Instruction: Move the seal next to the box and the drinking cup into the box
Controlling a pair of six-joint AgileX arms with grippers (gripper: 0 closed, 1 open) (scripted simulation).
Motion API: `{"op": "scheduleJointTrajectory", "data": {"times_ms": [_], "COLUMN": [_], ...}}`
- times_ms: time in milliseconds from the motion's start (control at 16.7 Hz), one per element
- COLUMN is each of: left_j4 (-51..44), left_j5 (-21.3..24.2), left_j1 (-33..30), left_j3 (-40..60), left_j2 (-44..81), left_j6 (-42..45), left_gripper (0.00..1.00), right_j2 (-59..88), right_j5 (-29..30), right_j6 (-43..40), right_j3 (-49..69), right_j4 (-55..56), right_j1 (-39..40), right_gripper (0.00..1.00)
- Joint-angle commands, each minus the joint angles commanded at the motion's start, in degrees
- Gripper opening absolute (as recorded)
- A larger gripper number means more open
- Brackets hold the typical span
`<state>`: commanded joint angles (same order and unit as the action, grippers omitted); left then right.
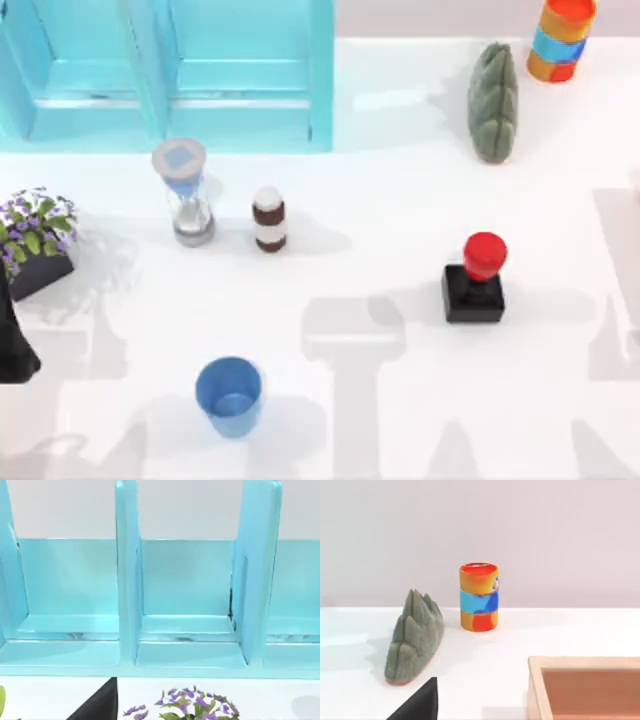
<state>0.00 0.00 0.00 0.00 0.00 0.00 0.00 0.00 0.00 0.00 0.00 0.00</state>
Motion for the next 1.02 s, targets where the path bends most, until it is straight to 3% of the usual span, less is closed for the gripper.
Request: {"op": "scheduleJointTrajectory", "data": {"times_ms": [420,1020], "left_j4": [0.0,0.0], "left_j5": [0.0,0.0], "left_j1": [0.0,0.0], "left_j3": [0.0,0.0], "left_j2": [0.0,0.0], "left_j6": [0.0,0.0], "left_gripper": [1.0,1.0], "right_j2": [9.0,62.1], "right_j5": [-0.2,-0.1], "right_j6": [2.6,15.3], "right_j3": [8.7,54.8], "right_j4": [-6.7,-41.0], "right_j1": [2.7,15.1], "right_gripper": [1.0,1.0]}}
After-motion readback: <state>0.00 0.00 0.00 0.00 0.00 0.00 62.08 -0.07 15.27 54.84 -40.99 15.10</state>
